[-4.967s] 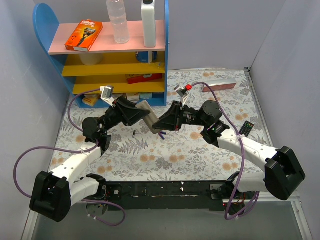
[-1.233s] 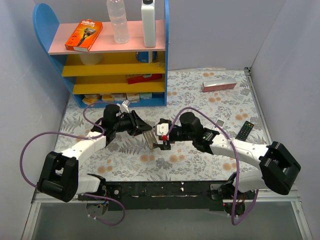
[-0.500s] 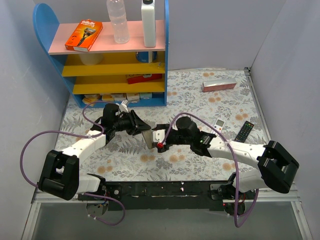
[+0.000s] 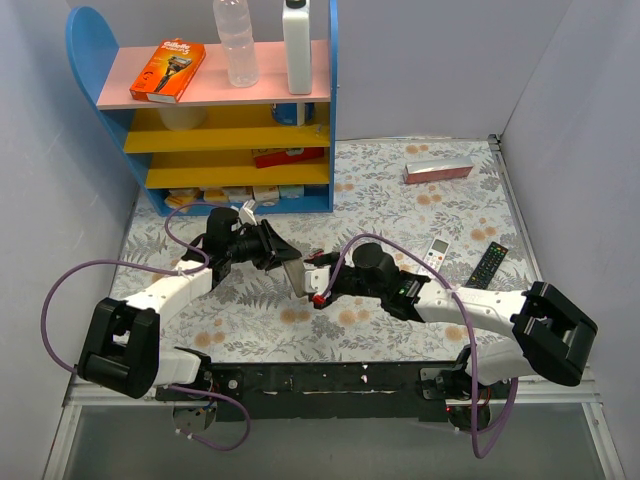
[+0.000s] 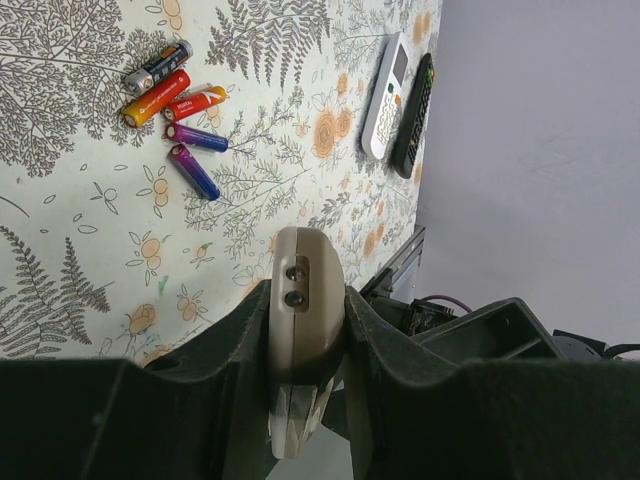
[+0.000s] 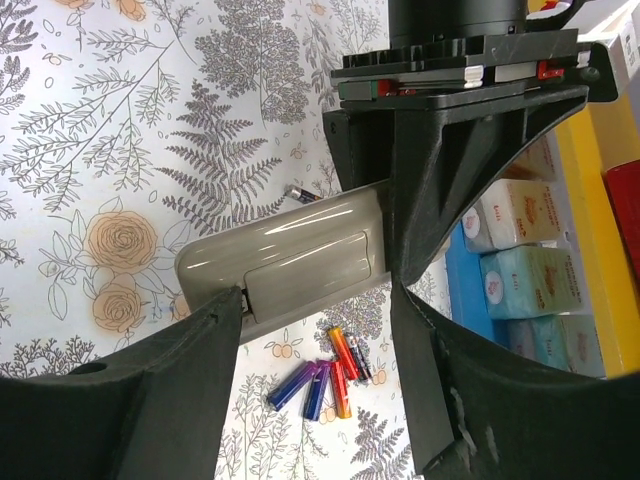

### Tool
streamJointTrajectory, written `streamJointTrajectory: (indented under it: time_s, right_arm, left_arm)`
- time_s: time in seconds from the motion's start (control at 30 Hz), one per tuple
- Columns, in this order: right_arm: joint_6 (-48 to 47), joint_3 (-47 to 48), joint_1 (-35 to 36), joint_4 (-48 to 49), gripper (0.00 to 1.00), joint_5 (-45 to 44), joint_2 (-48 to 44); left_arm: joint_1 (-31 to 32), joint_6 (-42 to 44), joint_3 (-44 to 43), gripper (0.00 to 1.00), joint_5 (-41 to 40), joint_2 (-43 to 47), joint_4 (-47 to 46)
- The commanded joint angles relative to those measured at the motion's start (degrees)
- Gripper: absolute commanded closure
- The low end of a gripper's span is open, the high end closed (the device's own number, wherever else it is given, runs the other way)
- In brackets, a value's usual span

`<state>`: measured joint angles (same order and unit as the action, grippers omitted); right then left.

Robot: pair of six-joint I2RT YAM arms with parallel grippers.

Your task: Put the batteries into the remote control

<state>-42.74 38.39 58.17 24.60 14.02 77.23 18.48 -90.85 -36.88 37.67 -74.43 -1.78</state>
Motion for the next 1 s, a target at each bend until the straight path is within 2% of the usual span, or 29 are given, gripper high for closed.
streamJointTrajectory:
  time_s: [0.0, 0.27, 0.57, 0.97]
  right_arm:
    - [-3.3, -0.7, -0.3, 7.3, 0.34, -7.5, 1.1]
    - [-3.3, -1.2, -0.3, 9.0, 0.38, -7.8, 0.7]
    - [-2.4, -1.7, -0.3, 8.7, 0.38, -6.1, 1.5]
    - [-0.8, -3.1, 0.0, 10.1, 0.37, -3.8, 3.2]
  left_arm:
    - [1.9, -3.1, -0.6, 1.00, 9.4, 1.0, 1.2]
    - [1.9, 3.7, -3.5, 1.00, -1.0, 1.2, 11.4]
    - [1.9, 5.8, -4.1, 1.00, -9.0, 2.1, 11.2]
    - [1.9, 5.1, -1.9, 1.00, -15.1, 1.9, 7.1]
